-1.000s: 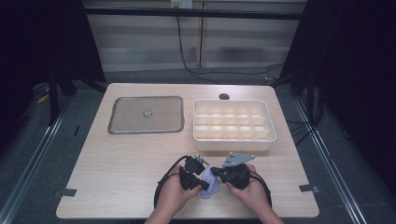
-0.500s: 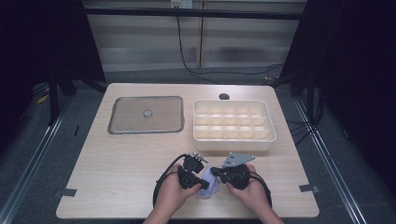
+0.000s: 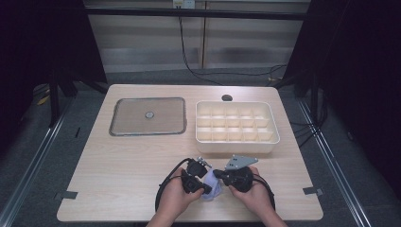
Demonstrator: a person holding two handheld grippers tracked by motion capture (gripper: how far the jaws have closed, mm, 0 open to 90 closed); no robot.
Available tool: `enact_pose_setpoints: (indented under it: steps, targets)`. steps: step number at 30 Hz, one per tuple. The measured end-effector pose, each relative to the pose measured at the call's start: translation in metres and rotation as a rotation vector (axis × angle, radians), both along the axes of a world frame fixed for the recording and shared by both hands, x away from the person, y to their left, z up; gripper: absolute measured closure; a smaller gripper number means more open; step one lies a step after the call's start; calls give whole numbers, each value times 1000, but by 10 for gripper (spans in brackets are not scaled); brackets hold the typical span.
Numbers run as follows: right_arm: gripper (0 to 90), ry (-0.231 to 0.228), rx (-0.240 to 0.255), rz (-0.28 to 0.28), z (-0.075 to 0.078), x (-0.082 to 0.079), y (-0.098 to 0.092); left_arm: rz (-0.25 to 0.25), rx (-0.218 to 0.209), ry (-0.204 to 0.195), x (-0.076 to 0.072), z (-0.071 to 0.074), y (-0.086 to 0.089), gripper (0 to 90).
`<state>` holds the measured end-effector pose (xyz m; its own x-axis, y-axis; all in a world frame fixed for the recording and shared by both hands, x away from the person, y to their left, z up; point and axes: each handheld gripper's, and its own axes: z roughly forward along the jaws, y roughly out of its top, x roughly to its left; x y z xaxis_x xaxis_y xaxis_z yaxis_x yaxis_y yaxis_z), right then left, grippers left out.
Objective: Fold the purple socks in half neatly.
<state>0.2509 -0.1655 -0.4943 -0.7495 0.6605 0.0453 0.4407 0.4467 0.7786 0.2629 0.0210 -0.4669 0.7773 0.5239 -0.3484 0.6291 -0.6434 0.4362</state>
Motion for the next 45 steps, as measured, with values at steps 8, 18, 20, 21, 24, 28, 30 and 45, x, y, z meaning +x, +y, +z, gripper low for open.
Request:
enact_pose_setpoints:
  steps: [8, 18, 20, 21, 24, 28, 30, 45]
  targets:
    - [900, -1, -9, 4, 0, 0, 1, -9, -4, -10, -3, -3, 0, 900]
    - [900, -8, 2, 11, -2, 1, -1, -5, -13, -14, -5, -5, 1, 900]
    - [900, -7, 8, 11, -3, 1, -1, 2, -22, -11, -6, -5, 1, 900]
    - [900, -3, 10, 9, -3, 0, -1, 2, -19, -9, -6, -6, 1, 900]
    - [900, 0, 15, 8, -3, 1, -1, 0, -20, -13, -7, -6, 1, 900]
    - [900, -4, 15, 6, -3, 0, -1, 8, -32, 4, -5, -6, 3, 900]
    - [900, -7, 14, 5, -3, 0, -1, 7, -34, 10, -4, -5, 5, 900]
    - [900, -18, 8, 3, -1, -1, -1, 53, -63, -35, 5, 11, 18, 815]
